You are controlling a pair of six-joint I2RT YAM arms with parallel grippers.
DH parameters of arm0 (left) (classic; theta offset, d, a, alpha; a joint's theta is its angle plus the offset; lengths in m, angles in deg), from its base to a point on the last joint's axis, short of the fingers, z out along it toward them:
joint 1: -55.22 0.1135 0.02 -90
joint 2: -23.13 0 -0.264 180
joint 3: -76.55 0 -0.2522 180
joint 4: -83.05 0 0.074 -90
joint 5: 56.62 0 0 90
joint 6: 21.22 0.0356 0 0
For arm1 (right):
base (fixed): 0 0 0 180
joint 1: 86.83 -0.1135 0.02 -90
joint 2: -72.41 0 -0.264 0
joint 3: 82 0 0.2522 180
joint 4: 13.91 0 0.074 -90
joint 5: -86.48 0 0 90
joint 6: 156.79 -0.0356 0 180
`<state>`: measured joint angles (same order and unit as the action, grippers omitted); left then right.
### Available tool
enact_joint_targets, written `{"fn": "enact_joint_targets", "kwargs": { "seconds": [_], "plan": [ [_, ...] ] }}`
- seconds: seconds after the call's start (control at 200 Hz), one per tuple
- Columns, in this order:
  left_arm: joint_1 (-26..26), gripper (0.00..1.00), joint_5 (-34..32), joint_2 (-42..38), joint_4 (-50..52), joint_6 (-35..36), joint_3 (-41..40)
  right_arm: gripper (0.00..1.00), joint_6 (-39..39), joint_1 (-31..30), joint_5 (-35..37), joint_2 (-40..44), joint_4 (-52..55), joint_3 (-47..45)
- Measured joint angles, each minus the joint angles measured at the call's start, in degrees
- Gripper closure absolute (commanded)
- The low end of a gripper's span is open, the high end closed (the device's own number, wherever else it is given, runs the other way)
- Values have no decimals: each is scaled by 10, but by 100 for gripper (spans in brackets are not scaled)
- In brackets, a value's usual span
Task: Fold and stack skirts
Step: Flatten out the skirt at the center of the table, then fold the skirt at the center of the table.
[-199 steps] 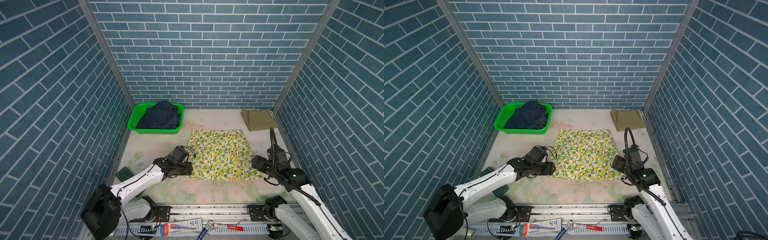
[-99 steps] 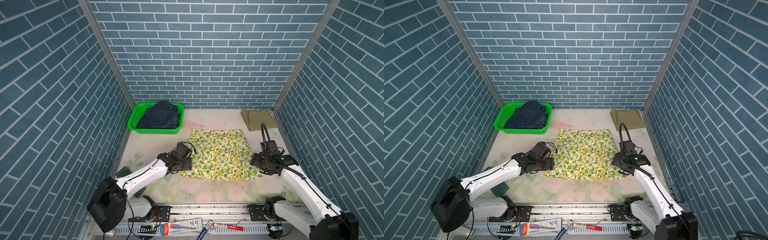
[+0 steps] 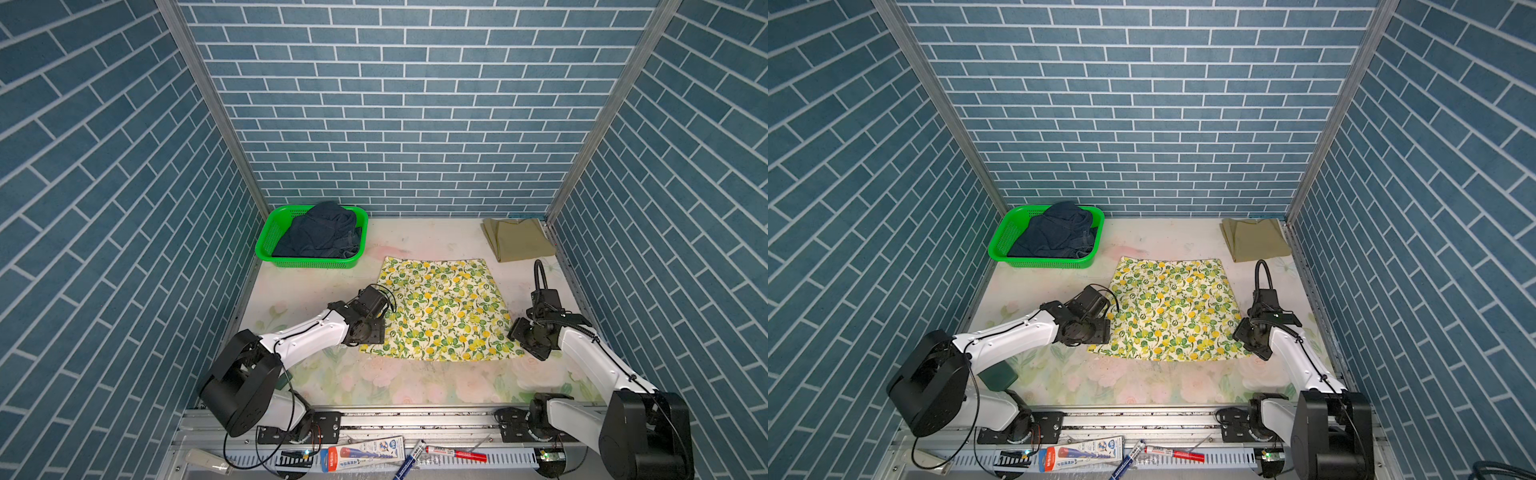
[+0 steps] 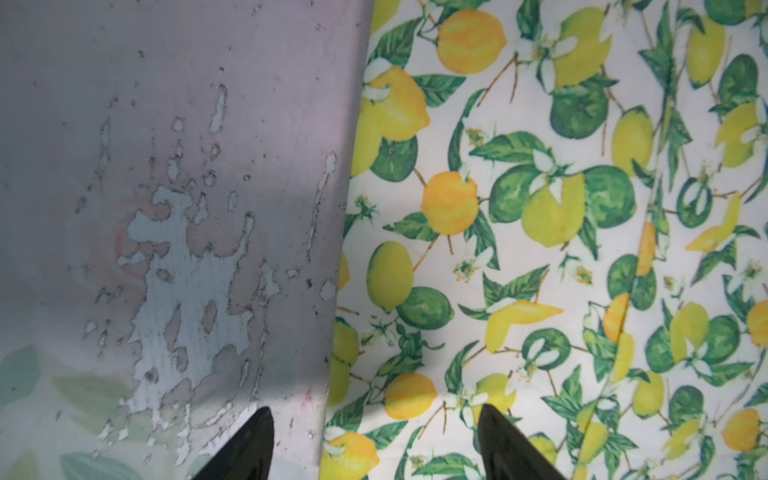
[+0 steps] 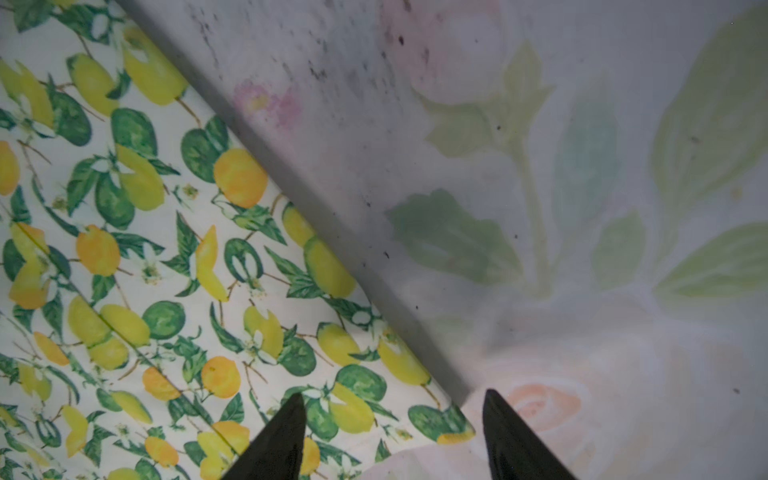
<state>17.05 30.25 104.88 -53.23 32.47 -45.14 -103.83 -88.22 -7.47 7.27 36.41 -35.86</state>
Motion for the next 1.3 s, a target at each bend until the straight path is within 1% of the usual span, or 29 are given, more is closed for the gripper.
{"fn": "enact_joint_targets", "kwargs": {
  "seconds": [0.045, 0.195, 0.215, 0.33, 0.385, 0.585, 0.795, 0.86, 0.945, 1.075, 1.14, 1.22, 1.24, 1.255, 1.27, 1.3],
  "plan": [
    [4, 22, 3, 0, -2, 1, 1, 39, 0, 4, -1, -7, -8, -6],
    [17, 22, 15, 0, -7, 7, 2, 55, 2, 8, -5, -31, -37, -15],
    [18, 23, 16, 0, -7, 8, 3, 58, 2, 8, -5, -33, -40, -15],
    [28, 24, 30, 1, -11, 11, 3, 89, 7, 8, -11, -38, -58, -17],
    [34, 24, 37, 2, -14, 12, 3, 100, 12, 8, -15, -38, -63, -19],
    [45, 24, 54, 3, -20, 12, 3, 100, 14, 8, -26, -30, -70, -21],
    [50, 25, 60, 3, -27, 12, -5, 100, 20, 2, -23, 14, -47, -13],
    [54, 26, 61, 3, -29, 12, -13, 100, 23, -10, -16, 22, -30, 5],
    [57, 30, 63, 3, -31, 11, -23, 100, 25, -44, 0, 28, -9, 43],
    [58, 43, 67, 3, -38, 10, -32, 100, 24, -107, 27, 29, 10, 103],
    [58, 54, 70, 5, -42, 8, -33, 100, 22, -139, 38, 29, 18, 124],
    [58, 73, 73, 11, -49, 15, -35, 100, 13, -178, 50, 27, 26, 147],
    [58, 78, 74, 13, -52, 7, -35, 100, 12, -186, 53, 25, 28, 152],
    [58, 80, 75, 14, -53, 15, -35, 100, 11, -192, 56, 24, 29, 157],
    [58, 83, 74, 15, -55, 8, -35, 100, 9, -198, 57, 22, 31, 161],
    [58, 87, 75, 17, -58, 11, -36, 100, 8, -212, 61, 17, 34, 172]
  ]
}}
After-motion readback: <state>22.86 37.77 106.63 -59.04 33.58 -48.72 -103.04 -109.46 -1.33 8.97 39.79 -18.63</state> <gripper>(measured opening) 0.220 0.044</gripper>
